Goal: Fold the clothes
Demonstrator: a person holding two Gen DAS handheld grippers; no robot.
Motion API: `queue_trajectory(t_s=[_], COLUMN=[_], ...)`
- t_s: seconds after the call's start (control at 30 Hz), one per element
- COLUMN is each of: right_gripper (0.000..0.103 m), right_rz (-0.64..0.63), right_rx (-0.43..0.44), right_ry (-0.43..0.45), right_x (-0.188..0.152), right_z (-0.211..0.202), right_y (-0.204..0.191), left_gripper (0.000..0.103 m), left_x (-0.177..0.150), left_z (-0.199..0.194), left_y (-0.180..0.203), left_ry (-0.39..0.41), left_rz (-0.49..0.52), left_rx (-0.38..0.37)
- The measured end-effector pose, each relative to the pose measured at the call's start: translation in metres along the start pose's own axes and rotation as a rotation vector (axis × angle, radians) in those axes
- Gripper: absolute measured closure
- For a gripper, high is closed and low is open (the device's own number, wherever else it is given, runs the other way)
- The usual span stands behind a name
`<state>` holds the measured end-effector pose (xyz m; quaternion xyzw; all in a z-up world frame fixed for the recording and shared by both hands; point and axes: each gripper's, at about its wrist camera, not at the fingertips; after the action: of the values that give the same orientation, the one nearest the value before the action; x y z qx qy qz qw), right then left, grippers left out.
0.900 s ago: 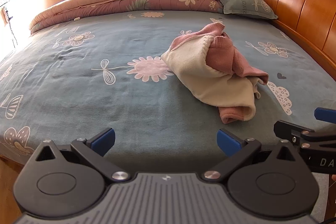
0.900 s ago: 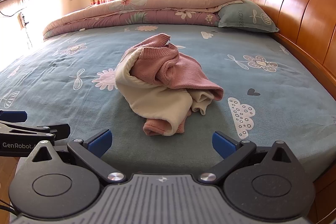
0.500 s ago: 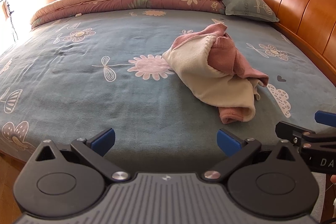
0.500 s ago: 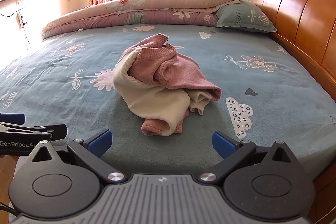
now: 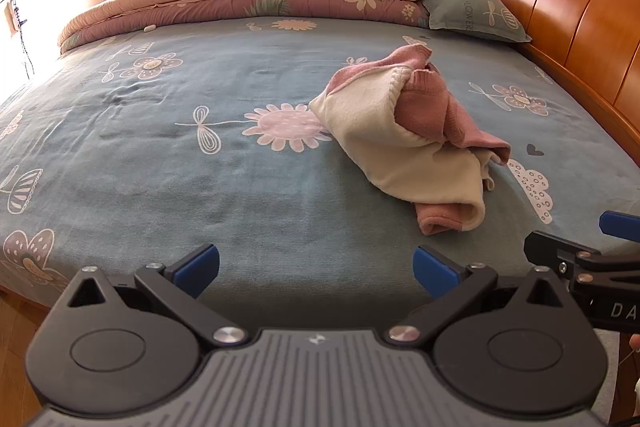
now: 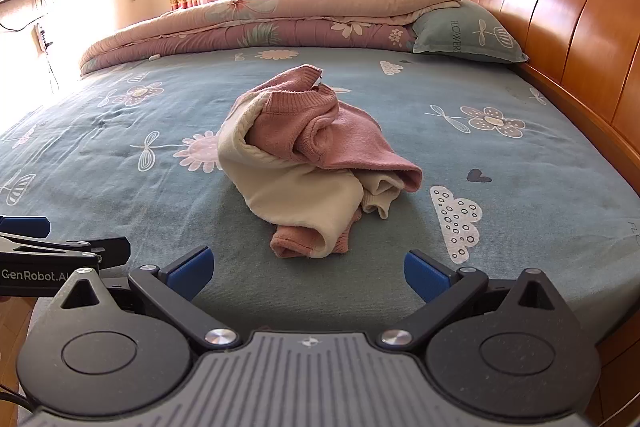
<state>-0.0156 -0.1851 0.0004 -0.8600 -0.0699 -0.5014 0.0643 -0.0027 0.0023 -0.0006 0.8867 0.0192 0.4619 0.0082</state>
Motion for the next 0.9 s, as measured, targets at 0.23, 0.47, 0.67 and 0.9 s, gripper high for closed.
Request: queue_trajectory(t_s=[0.23,0.47,0.67,0.9], right_gripper=[0.0,0.0,0.0,0.0], right_rz=[0.0,0.002,0.004,0.002], right_rx=[-0.001,-0.004,-0.006,-0.006], right_ry=[-0.001,0.001,0.0,0.001], right_x=[-0.0006,-0.0004,0.0007,0.0004], right_z=[-0.0003,-0.001,-0.0013,-0.0016], right_y=[-0.0003,-0.0001,0.0012,0.001], left_gripper=[0.001,0.001,0.001,0.001], left_x=[-0.0007,-0.0013,-0.0012,-0.0013], left_z=[0.0001,0.0,-0.0006,-0.001], left_y=[0.0005,0.0004,-0.0003,0.0], left_ry=[0.0,0.002,0.002,0.001], left_rz=[0.001,0.0,0.002,0.002], left_rx=[0.0,0.001,0.001,0.002])
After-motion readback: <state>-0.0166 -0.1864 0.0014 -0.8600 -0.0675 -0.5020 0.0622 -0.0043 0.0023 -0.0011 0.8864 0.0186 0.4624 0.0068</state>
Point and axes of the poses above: each gripper's, at about its wrist camera, not at the fingertips, and z roughly the way its jaws point, y to its right, x to its top, and after that the axes turned 9 degrees about y, right-handed
